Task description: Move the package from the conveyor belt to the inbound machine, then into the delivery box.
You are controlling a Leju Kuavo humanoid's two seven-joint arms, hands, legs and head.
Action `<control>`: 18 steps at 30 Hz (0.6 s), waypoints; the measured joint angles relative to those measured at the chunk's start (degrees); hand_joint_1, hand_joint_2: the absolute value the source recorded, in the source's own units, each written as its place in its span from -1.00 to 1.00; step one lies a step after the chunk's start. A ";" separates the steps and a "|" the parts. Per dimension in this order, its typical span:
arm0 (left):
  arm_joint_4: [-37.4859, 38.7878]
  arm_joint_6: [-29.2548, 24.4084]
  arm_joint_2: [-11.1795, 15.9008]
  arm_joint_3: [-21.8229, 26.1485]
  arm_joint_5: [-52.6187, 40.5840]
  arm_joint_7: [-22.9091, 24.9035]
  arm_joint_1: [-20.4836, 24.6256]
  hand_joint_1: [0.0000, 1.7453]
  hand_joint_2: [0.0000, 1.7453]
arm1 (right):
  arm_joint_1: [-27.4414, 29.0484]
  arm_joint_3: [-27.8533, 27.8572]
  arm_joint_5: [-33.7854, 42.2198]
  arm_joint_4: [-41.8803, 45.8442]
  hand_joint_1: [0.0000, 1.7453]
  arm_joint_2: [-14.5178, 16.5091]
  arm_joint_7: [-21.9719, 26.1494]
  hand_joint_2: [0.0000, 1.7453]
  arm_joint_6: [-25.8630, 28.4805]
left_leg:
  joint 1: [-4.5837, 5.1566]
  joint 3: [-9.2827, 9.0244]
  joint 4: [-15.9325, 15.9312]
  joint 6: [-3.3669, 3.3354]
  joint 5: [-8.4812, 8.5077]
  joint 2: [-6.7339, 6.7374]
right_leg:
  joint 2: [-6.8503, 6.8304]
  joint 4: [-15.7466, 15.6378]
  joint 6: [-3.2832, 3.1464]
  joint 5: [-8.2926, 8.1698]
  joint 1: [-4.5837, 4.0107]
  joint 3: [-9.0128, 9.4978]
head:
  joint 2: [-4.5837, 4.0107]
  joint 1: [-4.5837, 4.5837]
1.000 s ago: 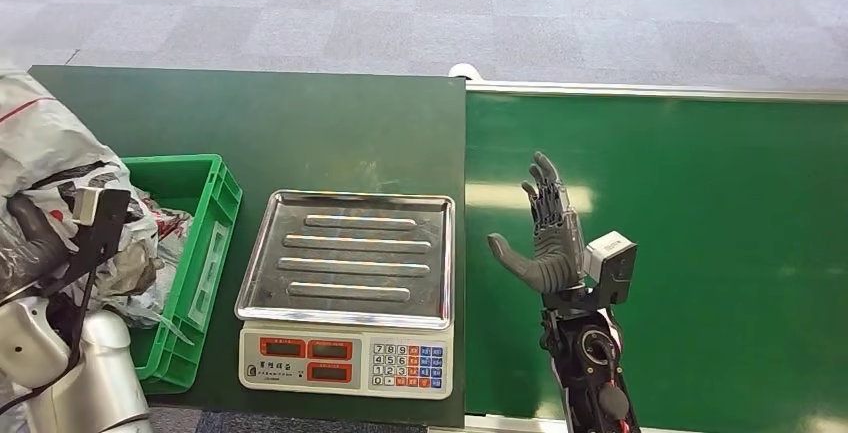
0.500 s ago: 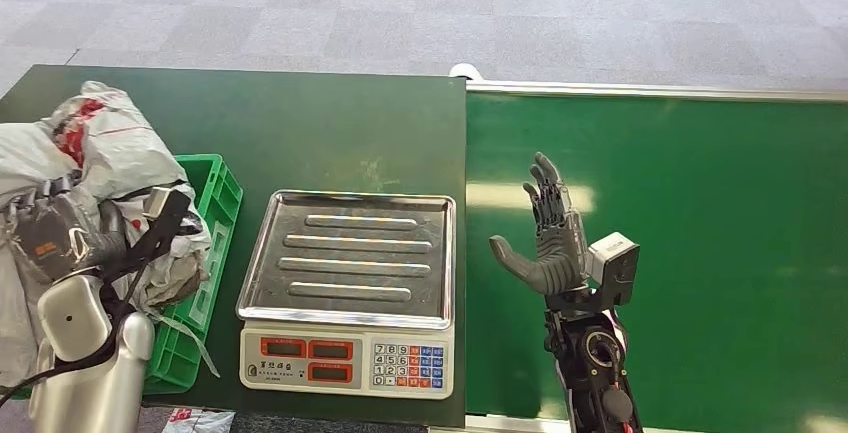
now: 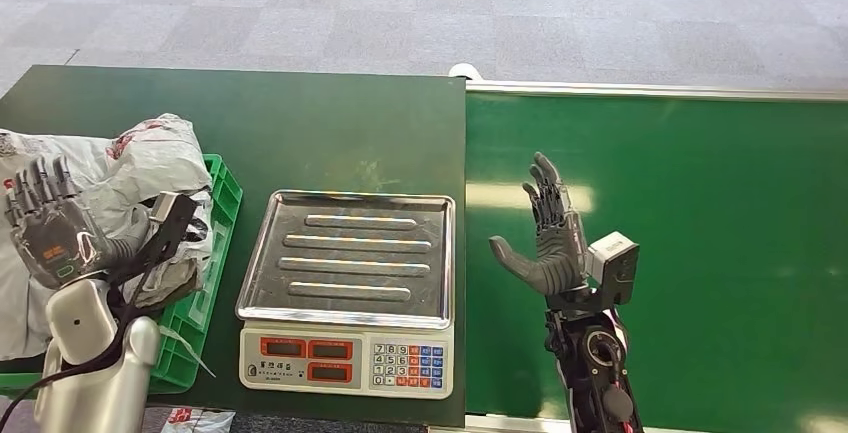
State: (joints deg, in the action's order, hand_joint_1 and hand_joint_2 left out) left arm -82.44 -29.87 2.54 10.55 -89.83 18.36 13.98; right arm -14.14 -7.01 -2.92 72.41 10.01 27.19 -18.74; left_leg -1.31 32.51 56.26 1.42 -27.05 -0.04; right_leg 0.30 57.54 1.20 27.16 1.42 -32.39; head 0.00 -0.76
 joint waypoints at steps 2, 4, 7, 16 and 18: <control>-0.28 -1.31 0.62 -0.37 0.00 0.98 -0.15 -1.00 -1.00 | -0.04 0.02 -0.01 0.00 -1.00 0.01 0.00 1.00 0.01 | 0.00 0.00 0.00 0.00 0.00 -0.01 | -0.01 0.00 0.00 0.00 0.00 0.01 | 0.00 -0.01; -0.68 -3.48 0.94 -0.53 0.00 0.88 -0.33 -1.00 -1.00 | -0.11 0.05 -0.01 0.00 -1.00 0.02 -0.01 1.00 0.01 | 0.00 0.01 0.00 0.00 0.00 -0.02 | -0.01 0.00 0.00 0.00 0.00 0.01 | 0.00 -0.01; -1.50 -6.89 1.01 -0.52 0.00 -0.72 -0.48 -1.00 -1.00 | -0.22 0.09 -0.01 0.00 -1.00 0.07 -0.02 1.00 0.01 | 0.00 0.01 0.00 0.00 0.00 -0.02 | -0.01 0.00 0.00 0.00 0.00 0.01 | 0.00 -0.01; -3.73 -8.92 0.41 0.41 0.01 -4.97 -0.92 -1.00 -1.00 | -0.36 0.12 0.00 0.00 -1.00 0.16 -0.01 1.00 0.04 | 0.00 0.00 0.00 0.00 0.00 -0.01 | -0.01 0.00 0.00 0.00 -0.01 0.00 | 0.00 -0.01; -5.44 -9.59 -0.46 1.31 0.06 -8.22 -1.00 -1.00 -1.00 | -0.37 0.12 0.02 -0.01 -1.00 0.17 0.00 1.00 0.11 | -0.01 0.01 0.00 0.00 0.00 -0.01 | -0.01 0.00 0.00 0.00 -0.01 0.00 | 0.00 -0.01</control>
